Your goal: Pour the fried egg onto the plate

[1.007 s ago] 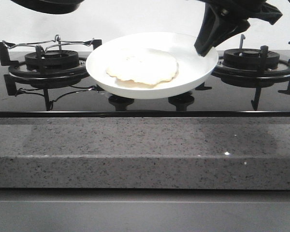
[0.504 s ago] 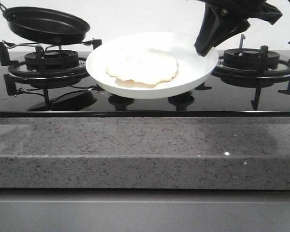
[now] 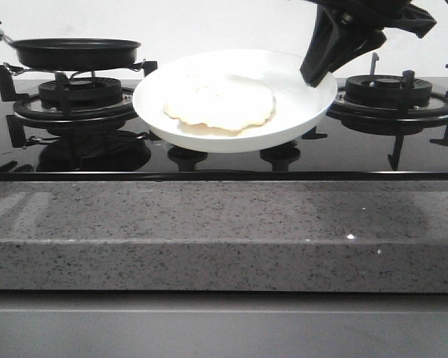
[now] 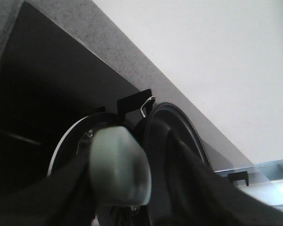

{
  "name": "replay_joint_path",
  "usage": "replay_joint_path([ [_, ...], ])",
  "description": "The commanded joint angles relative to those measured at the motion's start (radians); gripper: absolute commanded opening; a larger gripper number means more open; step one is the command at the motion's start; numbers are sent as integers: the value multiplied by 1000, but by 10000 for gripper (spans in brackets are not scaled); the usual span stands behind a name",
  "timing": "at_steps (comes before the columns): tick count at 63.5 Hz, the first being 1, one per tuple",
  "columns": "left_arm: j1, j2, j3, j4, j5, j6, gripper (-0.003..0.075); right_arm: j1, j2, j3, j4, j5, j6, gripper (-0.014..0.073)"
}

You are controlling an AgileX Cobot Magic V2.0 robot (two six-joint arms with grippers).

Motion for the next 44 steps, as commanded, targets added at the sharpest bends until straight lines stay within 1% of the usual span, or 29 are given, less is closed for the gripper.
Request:
replay_joint_path([
  [1,5,-55,-31,-39,24,6,503,-3,-44,-30,29,-53,-5,-118],
  [4,9,-55,-33,-24,31,6,542,-3,-44,-30,29,-53,-5,-118],
  [7,14,-59,-33,-7,31,6,556,-3,-44,-30,29,-53,-5,-118],
  [18,58,-100,-33,119,25,-49,555,-3,-44,-30,29,-53,-5,-118],
  [30,105,-199,-33,283,42,-99,555,-3,-44,-30,29,-53,-5,-118],
  [39,92,-305,-33,396,62,-126,554,-3,-44,-30,29,-53,-5,-118],
  [44,53,-375,-33,484,59,-165,554,-3,-44,-30,29,-53,-5,-118],
])
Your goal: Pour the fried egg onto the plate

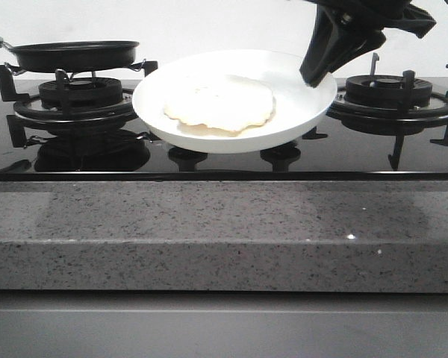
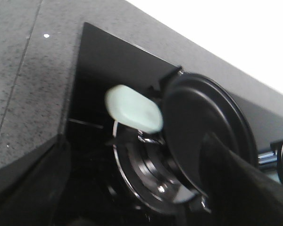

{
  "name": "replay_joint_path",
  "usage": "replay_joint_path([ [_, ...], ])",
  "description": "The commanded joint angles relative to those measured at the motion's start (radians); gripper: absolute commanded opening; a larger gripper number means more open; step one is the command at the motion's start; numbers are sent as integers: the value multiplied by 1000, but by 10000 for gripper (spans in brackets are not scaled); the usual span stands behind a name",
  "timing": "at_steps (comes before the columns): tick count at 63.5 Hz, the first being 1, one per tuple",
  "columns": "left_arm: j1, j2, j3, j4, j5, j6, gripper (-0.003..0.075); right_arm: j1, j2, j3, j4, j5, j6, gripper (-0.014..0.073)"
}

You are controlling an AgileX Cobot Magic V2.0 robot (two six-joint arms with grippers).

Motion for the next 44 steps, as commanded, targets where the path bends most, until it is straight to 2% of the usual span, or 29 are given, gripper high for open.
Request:
replay_joint_path([
  [1,-45,-125,-32,48,4,-53,554,-3,-44,-30,29,-53,-5,-118],
  [7,-119,-200,-32,229,-27,-132,554,-3,-44,-30,29,-53,-5,-118],
  [17,-318,-325,-10,603,-75,-329,554,-3,-44,-30,29,-53,-5,-118],
  [27,-475,-464,109,858,-120,-488,543,-3,-44,-30,29,-53,-5,-118],
  [34,-540,-592,244,916,-173,-551,543,-3,-44,-30,29,-53,-5,-118],
  [44,-550,-751,415,906,-213,-553,543,-3,-44,-30,29,-53,-5,-118],
])
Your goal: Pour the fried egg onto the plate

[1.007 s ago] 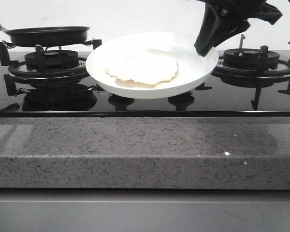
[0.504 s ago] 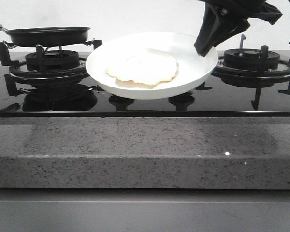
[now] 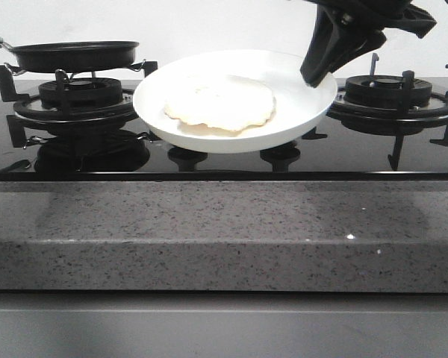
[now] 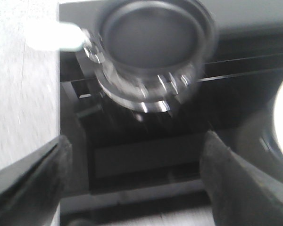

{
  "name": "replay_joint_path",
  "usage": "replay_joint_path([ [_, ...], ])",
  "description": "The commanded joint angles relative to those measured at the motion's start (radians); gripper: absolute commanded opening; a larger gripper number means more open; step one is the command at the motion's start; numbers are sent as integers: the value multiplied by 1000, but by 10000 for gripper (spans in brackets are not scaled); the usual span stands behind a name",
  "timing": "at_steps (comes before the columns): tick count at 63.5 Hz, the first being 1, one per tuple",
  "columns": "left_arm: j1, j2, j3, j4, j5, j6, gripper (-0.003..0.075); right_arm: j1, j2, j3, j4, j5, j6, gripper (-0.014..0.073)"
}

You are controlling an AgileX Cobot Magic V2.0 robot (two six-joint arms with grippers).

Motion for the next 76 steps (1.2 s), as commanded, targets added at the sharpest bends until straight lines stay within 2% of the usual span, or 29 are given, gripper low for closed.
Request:
replay_joint_path([
  [1,-9,-92,54,3,-84,-18,543,-3,-44,-30,29,-53,-5,-118],
  [11,-9,-228,186,-1,-88,-18,543,-3,-44,-30,29,-53,-5,-118],
  [22,-9,-330,258,-24,-90,-18,543,-3,-44,-30,29,-53,-5,-118],
  [55,-9,-362,270,-26,-86,-18,543,-3,-44,-36,29,-55,-5,-118],
  [62,-9,-362,270,-26,-90,-18,543,-7,-44,-80,29,-53,1,-118],
  [76,-9,-362,270,-26,-110,-18,543,-61,22,-228,34,-29,98,-118],
])
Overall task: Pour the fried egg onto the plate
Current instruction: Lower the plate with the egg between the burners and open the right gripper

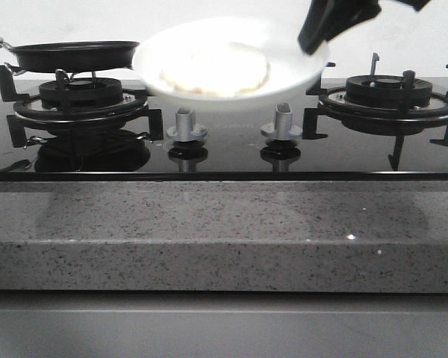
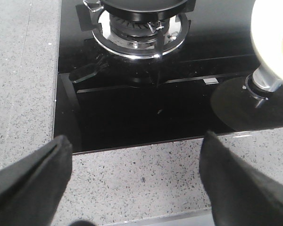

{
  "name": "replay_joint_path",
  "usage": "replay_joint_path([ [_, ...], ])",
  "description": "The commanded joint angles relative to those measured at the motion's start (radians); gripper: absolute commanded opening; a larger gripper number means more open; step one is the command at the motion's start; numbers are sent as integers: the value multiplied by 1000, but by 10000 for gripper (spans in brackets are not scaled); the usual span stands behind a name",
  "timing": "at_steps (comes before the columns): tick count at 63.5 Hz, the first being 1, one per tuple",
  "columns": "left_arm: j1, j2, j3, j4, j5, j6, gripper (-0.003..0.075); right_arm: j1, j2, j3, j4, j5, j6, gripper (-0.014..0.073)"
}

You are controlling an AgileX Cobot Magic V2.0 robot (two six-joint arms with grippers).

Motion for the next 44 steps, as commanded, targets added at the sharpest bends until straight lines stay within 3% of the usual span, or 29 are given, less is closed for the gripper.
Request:
replay_joint_path([
  [1,-9,0,-28,-15,-91,-11,543,-34,0,-102,34,-36,48,-118],
  [24,-9,0,-28,-20,-95,-11,543,-75,208,-306,154,20,68,-118],
  [44,-9,0,-16,-41,-95,-11,543,-90,315,-337,145,7,68,-117],
])
